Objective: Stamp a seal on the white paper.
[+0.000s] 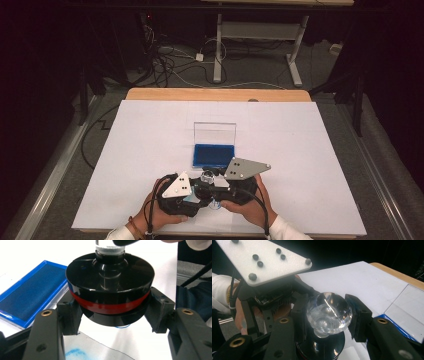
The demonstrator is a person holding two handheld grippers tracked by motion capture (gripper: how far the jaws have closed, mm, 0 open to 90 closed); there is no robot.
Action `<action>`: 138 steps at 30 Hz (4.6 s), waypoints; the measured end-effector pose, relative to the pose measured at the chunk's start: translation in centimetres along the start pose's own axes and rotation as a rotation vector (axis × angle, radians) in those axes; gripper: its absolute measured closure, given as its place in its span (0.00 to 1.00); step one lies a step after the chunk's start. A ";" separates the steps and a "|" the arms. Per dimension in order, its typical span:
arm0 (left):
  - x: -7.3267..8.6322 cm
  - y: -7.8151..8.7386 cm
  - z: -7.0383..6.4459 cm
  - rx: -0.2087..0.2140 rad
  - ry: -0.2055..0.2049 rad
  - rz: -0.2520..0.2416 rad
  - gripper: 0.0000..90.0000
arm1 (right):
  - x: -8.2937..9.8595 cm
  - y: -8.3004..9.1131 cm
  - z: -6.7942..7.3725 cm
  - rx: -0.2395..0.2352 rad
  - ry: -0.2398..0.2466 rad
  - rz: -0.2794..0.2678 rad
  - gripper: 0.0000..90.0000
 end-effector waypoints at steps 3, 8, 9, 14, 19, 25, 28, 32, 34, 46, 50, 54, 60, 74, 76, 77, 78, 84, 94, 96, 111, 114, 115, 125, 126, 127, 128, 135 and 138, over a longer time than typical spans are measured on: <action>-0.1 0.2 0.1 -0.002 0.012 -0.012 0.41 | 0.0 0.1 0.0 0.000 0.001 -0.002 0.63; -0.1 0.3 0.1 -0.008 0.006 -0.014 0.41 | -0.1 0.2 0.0 -0.002 0.002 -0.008 0.63; -0.1 0.3 0.2 -0.007 0.006 -0.014 0.41 | -0.1 0.3 0.0 -0.006 0.000 -0.008 0.63; 0.0 0.2 0.1 -0.029 -0.023 0.007 0.41 | 0.1 0.2 0.1 -0.016 -0.004 0.003 0.63; -0.1 0.1 0.0 -0.032 -0.069 0.012 0.41 | 0.3 0.1 0.1 -0.020 -0.008 0.010 0.63; 0.2 0.2 -0.1 -0.068 -0.086 0.043 0.41 | 0.6 -0.1 0.2 -0.022 -0.009 0.017 0.63; 0.1 0.2 -0.1 -0.070 -0.093 0.037 0.40 | 0.6 -0.1 0.2 -0.022 -0.010 0.012 0.63; 0.2 0.4 0.0 -0.077 -0.075 0.043 0.40 | 0.8 -0.1 0.2 -0.010 -0.004 0.013 0.63; 0.2 0.4 0.0 -0.075 -0.072 0.040 0.41 | 0.9 -0.1 0.2 -0.012 -0.004 0.010 0.64; 0.5 0.4 -0.1 -0.090 -0.107 0.070 0.41 | 1.3 -0.2 0.4 -0.007 0.003 0.007 0.64; 0.6 0.4 -0.1 -0.092 -0.121 0.089 0.41 | 1.5 -0.4 0.5 -0.001 0.010 0.022 0.64; 0.7 0.5 -0.2 -0.072 -0.121 0.082 0.41 | 1.6 -0.3 0.4 -0.021 -0.016 0.030 0.64; 0.7 0.4 0.0 -0.078 -0.110 0.090 0.40 | 1.8 -0.4 0.3 -0.020 -0.016 0.038 0.64; 0.8 0.1 0.1 -0.061 -0.082 0.061 0.40 | 1.8 -0.5 0.1 -0.003 -0.022 0.037 0.63; 0.8 0.0 0.1 -0.060 -0.071 0.045 0.39 | 1.7 -0.5 0.1 -0.001 -0.022 0.037 0.64; 0.8 0.0 0.3 -0.060 -0.062 0.043 0.36 | 1.7 -0.4 0.1 -0.003 -0.020 0.035 0.64; 0.9 0.0 0.3 -0.058 -0.054 0.044 0.34 | 1.6 -0.3 0.1 0.000 -0.020 0.033 0.64; 1.3 -0.4 0.4 -0.070 -0.035 0.064 0.27 | 1.9 -0.3 -0.1 0.008 -0.022 0.040 0.64; 2.2 -0.3 1.2 -0.104 -0.022 0.087 0.19 | 1.7 0.3 -0.6 0.030 -0.006 0.037 0.64; 2.3 0.0 1.4 -0.114 -0.022 0.083 0.18 | 1.8 0.5 -0.7 0.038 0.001 0.042 0.64; 3.3 2.8 3.2 -0.207 -0.030 0.078 0.19 | 1.7 1.7 -1.8 0.074 0.016 0.037 0.63; 3.7 3.2 3.5 -0.219 -0.032 0.086 0.19 | 1.8 1.8 -2.0 0.079 0.015 0.036 0.63; 3.7 3.3 3.6 -0.224 -0.031 0.083 0.19 | 1.8 1.8 -2.0 0.080 0.014 0.036 0.63; 4.4 4.6 4.4 -0.254 -0.010 0.079 0.19 | 1.8 2.2 -2.6 0.088 -0.001 0.034 0.63; 4.5 4.8 4.5 -0.258 -0.010 0.080 0.19 | 1.8 2.3 -2.6 0.088 -0.003 0.037 0.63; 4.6 5.0 4.6 -0.260 -0.007 0.078 0.19 | 1.9 2.3 -2.7 0.089 -0.001 0.037 0.63; 4.7 5.2 4.7 -0.262 0.000 0.075 0.19 | 1.9 2.3 -2.8 0.091 0.003 0.039 0.63; 6.1 6.9 5.1 -0.288 0.016 0.073 0.19 | 1.8 2.7 -3.0 0.103 0.014 0.046 0.63; 6.7 7.3 5.3 -0.302 0.028 0.078 0.19 | 1.8 2.8 -3.2 0.109 0.013 0.047 0.63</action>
Point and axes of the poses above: each handheld gripper's, and its own axes: y roughly backward along the jaws, x roughly out of its underside, z roughly to its left, the point moved 8 cm from there along -y, roughly forward along the jaws, and after that the axes turned 4 degrees about -y, right-handed, at the moved point
